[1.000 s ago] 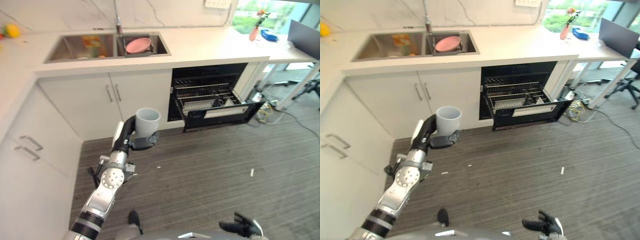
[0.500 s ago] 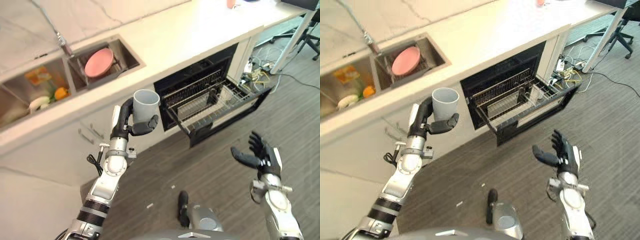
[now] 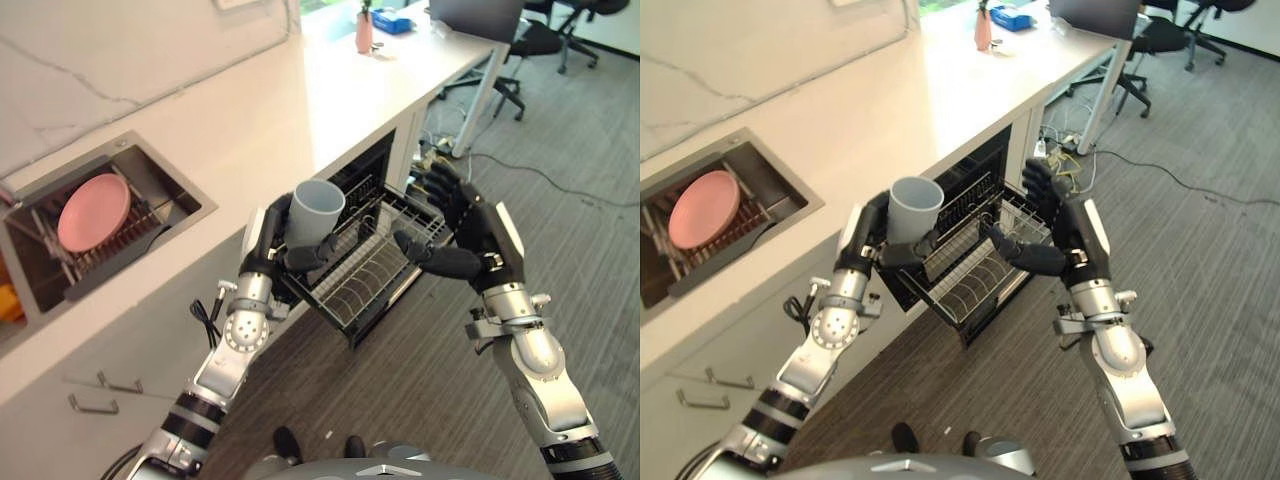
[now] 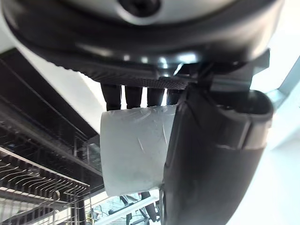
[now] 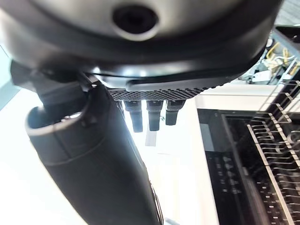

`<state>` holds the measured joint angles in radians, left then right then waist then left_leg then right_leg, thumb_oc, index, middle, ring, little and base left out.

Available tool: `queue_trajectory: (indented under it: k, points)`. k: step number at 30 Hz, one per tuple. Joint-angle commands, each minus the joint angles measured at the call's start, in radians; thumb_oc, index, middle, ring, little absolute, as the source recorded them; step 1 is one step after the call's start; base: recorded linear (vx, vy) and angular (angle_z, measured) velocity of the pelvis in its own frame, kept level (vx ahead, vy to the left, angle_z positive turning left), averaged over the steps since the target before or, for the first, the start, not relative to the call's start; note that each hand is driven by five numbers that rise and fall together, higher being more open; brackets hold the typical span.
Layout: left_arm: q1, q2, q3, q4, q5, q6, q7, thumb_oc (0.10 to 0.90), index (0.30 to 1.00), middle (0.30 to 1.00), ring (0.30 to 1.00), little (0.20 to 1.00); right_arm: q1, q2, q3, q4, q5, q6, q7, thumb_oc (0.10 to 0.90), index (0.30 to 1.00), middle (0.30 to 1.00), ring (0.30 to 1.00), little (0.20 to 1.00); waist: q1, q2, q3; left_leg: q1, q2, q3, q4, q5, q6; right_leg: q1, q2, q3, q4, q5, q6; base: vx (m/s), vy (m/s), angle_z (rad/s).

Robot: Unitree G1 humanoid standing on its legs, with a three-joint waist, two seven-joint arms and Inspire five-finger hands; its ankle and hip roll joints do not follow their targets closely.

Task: Place the dishes in the dishwasher.

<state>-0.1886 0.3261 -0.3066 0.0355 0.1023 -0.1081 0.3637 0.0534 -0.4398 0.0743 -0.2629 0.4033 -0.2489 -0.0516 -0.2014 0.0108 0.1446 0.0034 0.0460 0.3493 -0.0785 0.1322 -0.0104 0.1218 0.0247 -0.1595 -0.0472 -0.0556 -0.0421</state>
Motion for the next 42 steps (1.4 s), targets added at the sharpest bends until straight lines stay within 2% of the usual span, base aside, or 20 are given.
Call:
queue_trajectory:
  k: [1,9,13,20,24,29,35,36,37,38,42]
  points:
    - [-0.065,0.031,0.07,-0.096,0.051,-0.124,0.066,0.4,0.3,0.3,0.3,0.3,-0.072,0.005,-0.044,-0.069,0.103,-0.105,0.03,0.8,0.9,0.9,0.9,0.9,0.03,-0.021,-0.077,0.148,0.012,-0.011,-0.009,-0.138,-0.085,-0.075,-0.102,0.016,0.0,0.074,0.184,0.04,0.033,-0.11]
    - [-0.145,0.04,0.023,-0.09,0.105,-0.111,0.097,0.4,0.3,0.3,0.3,0.3,-0.117,0.038,0.042,-0.111,0.271,-0.099,0.06,0.8,0.9,0.9,0.9,0.9,0.032,-0.02,-0.083,0.16,0.009,-0.011,-0.009,-0.151,-0.08,-0.059,-0.105,0.006,-0.012,0.075,0.19,0.02,0.014,0.23]
    - [-0.208,0.039,-0.023,-0.087,0.139,-0.114,0.096,0.4,0.3,0.3,0.3,0.3,-0.154,0.039,0.09,-0.11,0.29,-0.091,0.064,0.8,0.9,0.9,0.9,0.9,0.031,-0.016,-0.086,0.163,0.008,-0.008,-0.009,-0.153,-0.08,-0.057,-0.109,0.008,-0.015,0.078,0.193,0.0,0.003,0.08]
    - [-0.278,0.039,-0.1,-0.094,0.186,-0.123,0.078,0.4,0.3,0.3,0.3,0.3,-0.198,0.034,0.161,-0.071,0.266,-0.07,0.058,0.8,0.9,0.9,0.9,0.9,0.029,-0.009,-0.085,0.168,0.007,-0.004,-0.009,-0.154,-0.077,-0.053,-0.109,0.01,-0.018,0.078,0.196,-0.01,-0.003,-0.06]
    - [-0.313,0.063,-0.186,-0.147,0.281,-0.149,0.03,0.4,0.3,0.3,0.3,0.3,-0.213,0.022,0.193,-0.027,0.233,-0.053,0.057,0.8,0.9,0.9,0.9,0.9,0.031,-0.004,-0.084,0.166,0.006,-0.001,-0.009,-0.155,-0.075,-0.056,-0.11,0.012,-0.02,0.08,0.199,-0.01,-0.004,-0.08]
    - [-0.287,0.057,-0.223,-0.157,0.288,-0.157,0.007,0.4,0.3,0.3,0.3,0.3,-0.188,0.015,0.177,-0.019,0.207,-0.048,0.043,0.8,0.9,0.9,0.9,0.9,0.032,-0.005,-0.084,0.167,0.007,-0.004,-0.009,-0.156,-0.074,-0.05,-0.11,0.008,-0.023,0.078,0.2,0.0,-0.001,-0.01]
    - [-0.277,0.104,-0.253,-0.221,0.336,-0.187,-0.028,0.4,0.3,0.3,0.3,0.3,-0.183,0.023,0.147,-0.013,0.235,-0.063,0.027,0.8,0.9,0.9,0.9,0.9,0.04,-0.006,-0.084,0.165,0.01,-0.014,-0.009,-0.155,-0.075,-0.046,-0.111,0.001,-0.025,0.076,0.2,0.0,-0.006,0.02]
    - [-0.276,0.108,-0.26,-0.23,0.335,-0.193,-0.036,0.4,0.3,0.3,0.3,0.3,-0.189,0.026,0.147,-0.011,0.237,-0.066,0.022,0.584,0.575,0.575,0.575,0.575,0.042,-0.007,-0.084,0.165,0.01,-0.014,-0.009,-0.156,-0.075,-0.046,-0.112,-0.001,-0.025,0.075,0.2,-0.01,-0.01,0.07]
    - [-0.276,0.11,-0.272,-0.235,0.327,-0.2,-0.048,0.4,0.3,0.3,0.3,0.3,-0.196,0.03,0.148,-0.008,0.236,-0.071,0.014,0.414,0.321,0.321,0.321,0.321,0.044,-0.007,-0.085,0.164,0.01,-0.015,-0.009,-0.155,-0.075,-0.044,-0.111,-0.003,-0.026,0.075,0.2,-0.01,-0.005,0.07]
    - [-0.276,0.109,-0.281,-0.244,0.316,-0.204,-0.056,0.4,0.3,0.3,0.3,0.3,-0.202,0.035,0.152,-0.004,0.241,-0.072,0.006,0.4,0.3,0.3,0.3,0.3,0.047,-0.007,-0.085,0.164,0.009,-0.016,-0.009,-0.155,-0.075,-0.043,-0.111,-0.004,-0.026,0.075,0.2,-0.01,-0.006,0.04]
    - [-0.274,0.102,-0.311,-0.25,0.292,-0.213,-0.077,0.4,0.3,0.3,0.3,0.3,-0.214,0.054,0.155,-0.003,0.241,-0.082,-0.013,0.4,0.3,0.3,0.3,0.3,0.051,-0.009,-0.085,0.161,0.009,-0.019,-0.009,-0.153,-0.075,-0.042,-0.111,-0.008,-0.027,0.074,0.199,0.0,0.0,0.0]
